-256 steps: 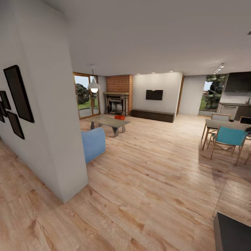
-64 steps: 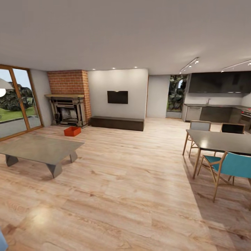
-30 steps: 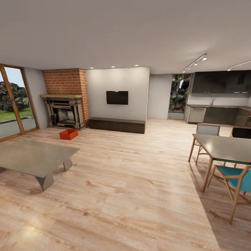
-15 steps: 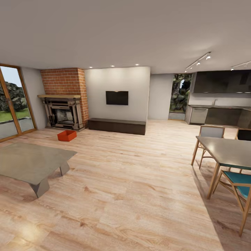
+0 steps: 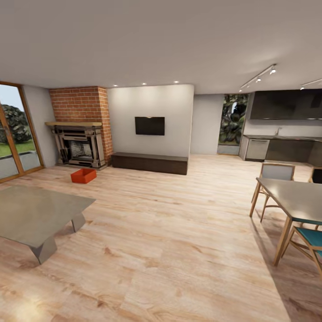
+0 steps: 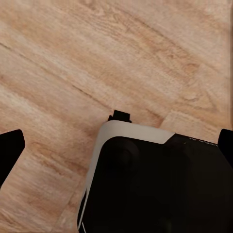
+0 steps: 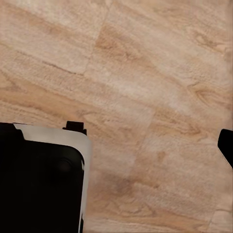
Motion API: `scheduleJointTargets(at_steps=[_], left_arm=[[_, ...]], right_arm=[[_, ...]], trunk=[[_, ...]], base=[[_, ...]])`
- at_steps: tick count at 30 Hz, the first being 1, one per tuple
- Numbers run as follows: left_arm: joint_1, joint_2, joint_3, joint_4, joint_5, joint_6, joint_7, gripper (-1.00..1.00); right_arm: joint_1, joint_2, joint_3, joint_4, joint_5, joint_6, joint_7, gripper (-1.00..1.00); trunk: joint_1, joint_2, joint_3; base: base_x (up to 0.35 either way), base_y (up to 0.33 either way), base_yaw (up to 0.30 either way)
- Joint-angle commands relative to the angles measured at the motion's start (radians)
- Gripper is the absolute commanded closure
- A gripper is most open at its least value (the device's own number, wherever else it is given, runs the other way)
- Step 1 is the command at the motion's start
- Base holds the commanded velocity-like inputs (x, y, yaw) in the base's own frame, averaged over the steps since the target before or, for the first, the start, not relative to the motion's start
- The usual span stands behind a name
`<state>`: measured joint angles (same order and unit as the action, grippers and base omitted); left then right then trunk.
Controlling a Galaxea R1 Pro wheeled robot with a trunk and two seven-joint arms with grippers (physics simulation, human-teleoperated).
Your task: Move the two storage containers from the living room to the garage. In the garage, place one container on the floor and stack the other container on top of it (either order is fine).
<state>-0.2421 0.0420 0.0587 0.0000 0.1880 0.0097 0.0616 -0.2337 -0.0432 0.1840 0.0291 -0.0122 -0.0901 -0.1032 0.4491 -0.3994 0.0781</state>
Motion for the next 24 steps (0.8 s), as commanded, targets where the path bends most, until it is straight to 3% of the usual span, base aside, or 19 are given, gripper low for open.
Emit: scheduleJointTargets(at_steps=[1,24], left_arm=[[0.0,0.0,0.005,0.0,0.003,0.001,0.001,-1.0],[0.0,0.001,0.005,0.0,0.004,-0.002,0.001,-1.0]], right_arm=[[-0.001,0.0,0.006,0.003,-0.001,-0.005,-0.003,-1.0],[-0.001,0.003,0.005,0.003,-0.007,-0.01,-0.003,-1.0]], trunk=[[0.001,-0.001,0.0],[0.001,-0.001,0.0]], base=[[0.324,0.0,0.0],[0.323,0.0,0.0]])
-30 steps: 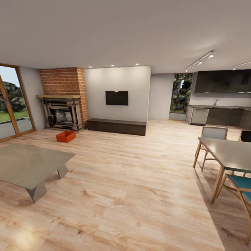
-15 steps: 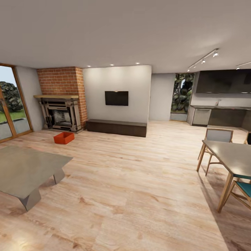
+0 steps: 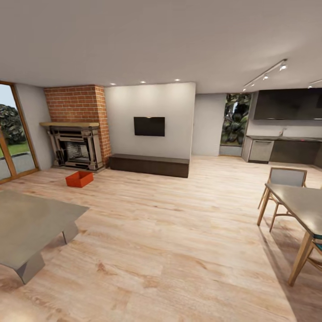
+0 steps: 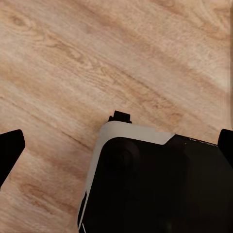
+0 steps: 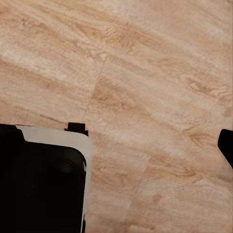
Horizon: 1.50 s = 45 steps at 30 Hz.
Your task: Move the two storage containers from the living room to the garage. In the garage, place one container on the floor and stack the other container on top of it (either order is fine).
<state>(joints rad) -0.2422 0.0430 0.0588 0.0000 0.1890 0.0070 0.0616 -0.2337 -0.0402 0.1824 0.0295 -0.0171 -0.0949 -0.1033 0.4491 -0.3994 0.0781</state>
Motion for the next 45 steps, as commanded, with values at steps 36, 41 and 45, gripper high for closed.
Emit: scheduleJointTargets(at_steps=[36,41,45], left_arm=[[0.0,0.0,0.006,0.0,0.003,0.002,0.001,-1.0],[0.0,0.0,0.005,0.0,0.003,0.002,0.001,-1.0],[0.0,0.0,0.005,0.0,0.002,0.001,0.001,-1.0]], right_arm=[[-0.001,-0.003,0.007,0.003,0.004,0.002,-0.001,-1.0],[-0.001,-0.004,0.008,0.003,0.005,0.001,-0.001,-1.0],[-0.001,-0.006,0.007,0.003,0.005,0.002,-0.002,-1.0]], trunk=[[0.001,-0.001,0.0],[0.001,-0.001,0.0],[0.001,-0.001,0.0]], base=[[0.323,0.0,0.0],[0.323,0.0,0.0],[0.323,0.0,0.0]])
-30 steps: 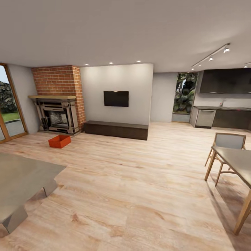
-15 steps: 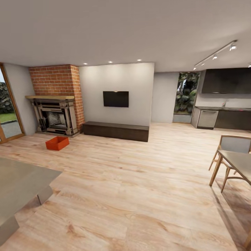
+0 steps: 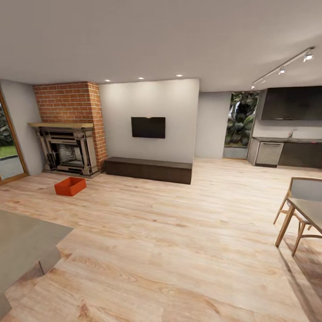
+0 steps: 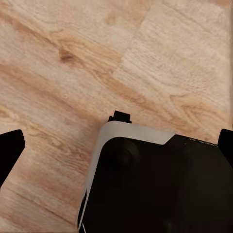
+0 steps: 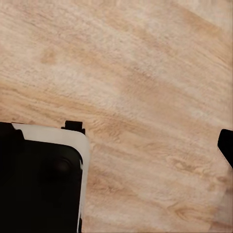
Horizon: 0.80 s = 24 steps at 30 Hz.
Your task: Move the two storage containers from the living room to the garage. In the garage, place one container on the floor and stack the other container on top of it (either order is fine).
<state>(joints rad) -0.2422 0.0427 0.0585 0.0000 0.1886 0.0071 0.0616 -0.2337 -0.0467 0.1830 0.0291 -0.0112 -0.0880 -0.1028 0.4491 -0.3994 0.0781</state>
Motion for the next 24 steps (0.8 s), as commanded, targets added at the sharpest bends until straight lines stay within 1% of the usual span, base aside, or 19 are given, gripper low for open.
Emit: scheduleJointTargets(at_steps=[1,24], left_arm=[[0.0,0.0,0.005,0.0,0.003,0.001,0.001,-1.0],[0.0,-0.002,0.004,0.0,0.002,0.004,0.0,-1.0]], right_arm=[[-0.001,0.0,0.006,0.003,-0.001,-0.005,-0.003,-1.0],[-0.001,0.002,0.007,0.003,0.0,-0.006,-0.003,-1.0]], trunk=[[0.001,-0.001,0.0],[0.001,-0.001,0.0]], base=[[0.324,0.0,0.0],[0.323,0.0,0.0]])
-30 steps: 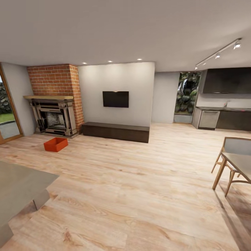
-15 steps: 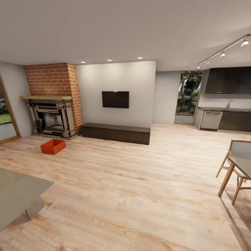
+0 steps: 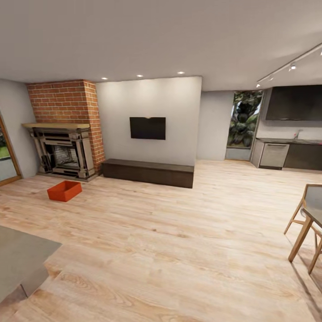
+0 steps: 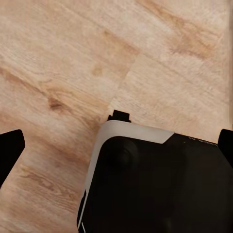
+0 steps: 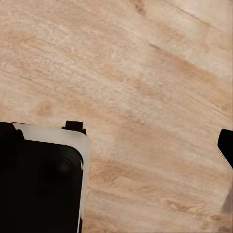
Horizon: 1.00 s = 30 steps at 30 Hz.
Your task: Move the two storage containers from the living room to the garage. In the garage, place one container on the floor and stack the other container on top of it (either order is fine).
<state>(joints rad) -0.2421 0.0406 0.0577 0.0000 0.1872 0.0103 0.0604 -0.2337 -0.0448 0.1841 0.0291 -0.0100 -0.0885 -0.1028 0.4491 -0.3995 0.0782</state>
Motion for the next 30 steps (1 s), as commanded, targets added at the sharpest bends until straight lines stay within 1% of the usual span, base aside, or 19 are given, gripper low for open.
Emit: scheduleJointTargets(at_steps=[1,12,18,30], left_arm=[[0.0,0.0,0.005,0.0,0.003,0.001,0.001,-1.0],[0.0,0.002,0.006,0.0,0.004,-0.002,0.001,-1.0],[0.0,0.003,0.006,0.0,0.005,-0.003,0.001,-1.0],[0.0,0.004,0.006,0.0,0.005,-0.003,0.001,-1.0]], right_arm=[[-0.001,0.0,0.006,0.003,-0.001,-0.005,-0.003,-1.0],[-0.001,-0.006,0.006,0.003,-0.001,-0.004,-0.003,-1.0],[-0.001,0.001,0.008,0.005,-0.001,-0.004,-0.002,-1.0],[-0.001,0.002,0.008,0.004,-0.001,-0.007,-0.003,-1.0]], trunk=[[0.001,-0.001,0.0],[0.001,-0.001,0.0],[0.001,-0.001,0.0],[0.001,-0.001,0.0]], base=[[0.323,0.0,0.0],[0.324,0.0,0.0],[0.324,0.0,0.0],[0.324,0.0,0.0]])
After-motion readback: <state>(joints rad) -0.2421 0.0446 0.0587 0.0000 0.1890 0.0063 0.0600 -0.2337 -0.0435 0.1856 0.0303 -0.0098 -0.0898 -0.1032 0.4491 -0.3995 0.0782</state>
